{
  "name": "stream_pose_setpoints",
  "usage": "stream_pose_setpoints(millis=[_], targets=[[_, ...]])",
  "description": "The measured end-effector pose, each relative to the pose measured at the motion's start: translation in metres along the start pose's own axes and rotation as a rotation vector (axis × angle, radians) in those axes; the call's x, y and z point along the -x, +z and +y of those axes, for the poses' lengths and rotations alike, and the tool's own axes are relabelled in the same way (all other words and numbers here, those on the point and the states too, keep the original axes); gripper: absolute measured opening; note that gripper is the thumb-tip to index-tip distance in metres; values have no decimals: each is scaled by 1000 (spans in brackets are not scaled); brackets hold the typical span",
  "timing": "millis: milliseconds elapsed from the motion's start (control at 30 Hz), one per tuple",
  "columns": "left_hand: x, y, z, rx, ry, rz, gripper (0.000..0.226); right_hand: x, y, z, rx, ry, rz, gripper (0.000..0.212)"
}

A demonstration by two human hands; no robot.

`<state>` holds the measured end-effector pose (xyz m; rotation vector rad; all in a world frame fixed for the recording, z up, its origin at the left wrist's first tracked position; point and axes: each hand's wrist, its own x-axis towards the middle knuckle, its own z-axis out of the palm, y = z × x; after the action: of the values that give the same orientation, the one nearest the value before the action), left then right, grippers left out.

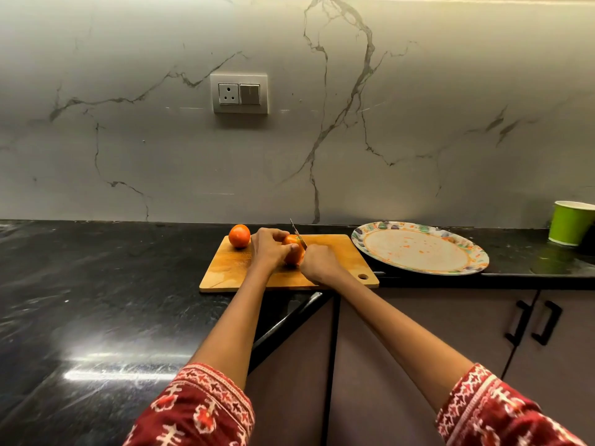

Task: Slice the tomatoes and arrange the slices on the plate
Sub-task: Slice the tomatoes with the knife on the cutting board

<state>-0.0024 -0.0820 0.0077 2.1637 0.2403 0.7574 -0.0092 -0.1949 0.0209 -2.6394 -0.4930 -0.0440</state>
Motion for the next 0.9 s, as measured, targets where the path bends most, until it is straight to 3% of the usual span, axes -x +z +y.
stream_pose_setpoints(millis=[100, 233, 700, 900], targets=[[2, 2, 2, -6, 26, 4, 36, -3, -12, -3, -63, 30, -80, 30], [1, -1, -3, 31, 22, 26, 36, -1, -16, -3, -80, 14, -154, 32], [-3, -2, -10, 23, 3, -1, 38, -9, 3, -1, -8, -5, -118, 27], [-3, 5, -7, -1, 11, -8, 36, -8, -4, -4, -19, 44, -252, 25]])
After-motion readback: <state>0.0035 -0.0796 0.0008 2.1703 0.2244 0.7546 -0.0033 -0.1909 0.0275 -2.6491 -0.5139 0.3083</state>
